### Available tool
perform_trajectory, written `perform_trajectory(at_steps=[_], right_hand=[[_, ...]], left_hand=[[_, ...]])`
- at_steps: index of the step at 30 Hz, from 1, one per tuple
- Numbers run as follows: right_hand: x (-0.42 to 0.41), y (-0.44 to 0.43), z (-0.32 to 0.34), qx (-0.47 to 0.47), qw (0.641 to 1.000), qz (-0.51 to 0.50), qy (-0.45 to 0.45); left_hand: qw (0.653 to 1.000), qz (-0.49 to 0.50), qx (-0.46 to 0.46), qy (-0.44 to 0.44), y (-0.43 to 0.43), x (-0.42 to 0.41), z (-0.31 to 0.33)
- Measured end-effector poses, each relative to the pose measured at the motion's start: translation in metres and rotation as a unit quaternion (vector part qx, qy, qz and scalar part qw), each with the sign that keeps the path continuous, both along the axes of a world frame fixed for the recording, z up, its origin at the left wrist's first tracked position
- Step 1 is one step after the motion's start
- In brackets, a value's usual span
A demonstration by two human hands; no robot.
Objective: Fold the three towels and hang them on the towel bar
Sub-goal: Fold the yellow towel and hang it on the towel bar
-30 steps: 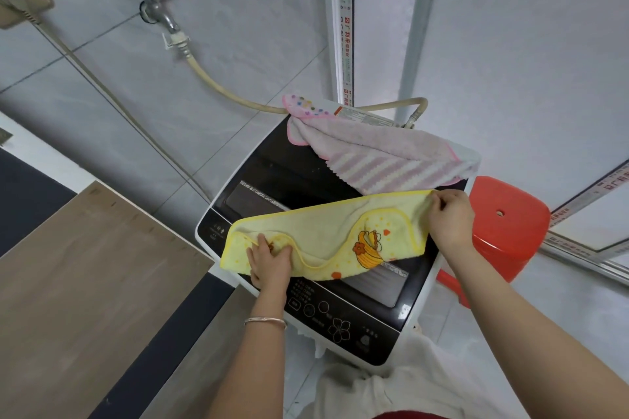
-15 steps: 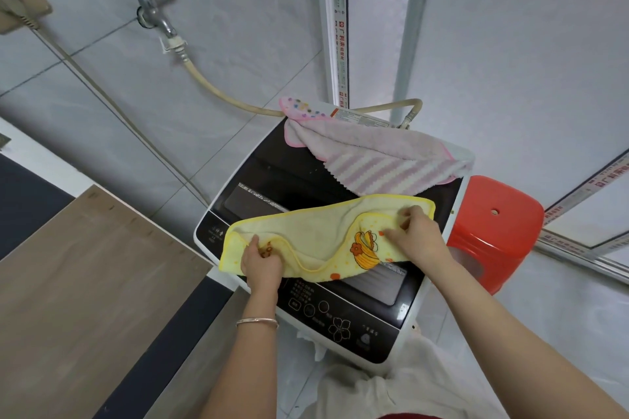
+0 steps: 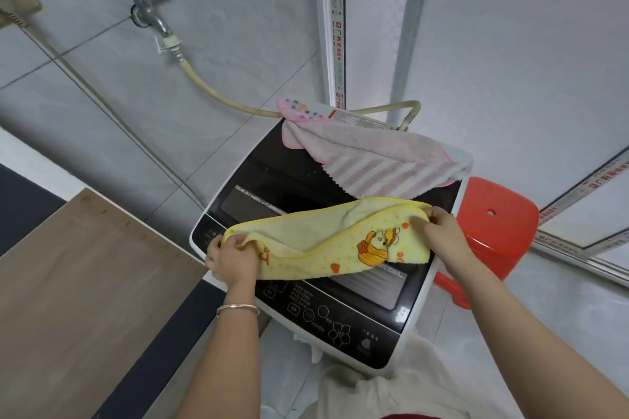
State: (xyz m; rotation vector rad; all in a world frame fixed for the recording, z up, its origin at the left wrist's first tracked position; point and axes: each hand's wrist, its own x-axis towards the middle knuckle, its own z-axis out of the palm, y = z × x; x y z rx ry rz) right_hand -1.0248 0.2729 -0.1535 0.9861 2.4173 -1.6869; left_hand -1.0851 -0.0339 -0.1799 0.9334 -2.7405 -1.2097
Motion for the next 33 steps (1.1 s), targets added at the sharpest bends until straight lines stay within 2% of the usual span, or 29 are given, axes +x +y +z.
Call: perform_trajectory(at_steps=[4,9,26,33], right_hand=[[-0.006,0.004,-0.006,0.065,0.997,-0.047,0.001],[-0.008,0.009,-0.005,0.114,0.990,-0.078,-0.004],[-0.022,0.015,-0.009,0.235,0.969,-0.077,-0.022],[-0.020,0.015,-0.007,0.205,0.977,-0.061,-0.012]], left_hand=[[0.998,-0.026,-0.001,0.050,-0.016,-0.012,0.007],[0.994,-0.042,0.095,0.036,-0.035,-0.027,0.019],[0.998,-0.062,0.032,0.008,-0.035,-0.039,-0.006],[0.997,-0.071,0.003,0.024,-0.033,-0.041,-0.011]])
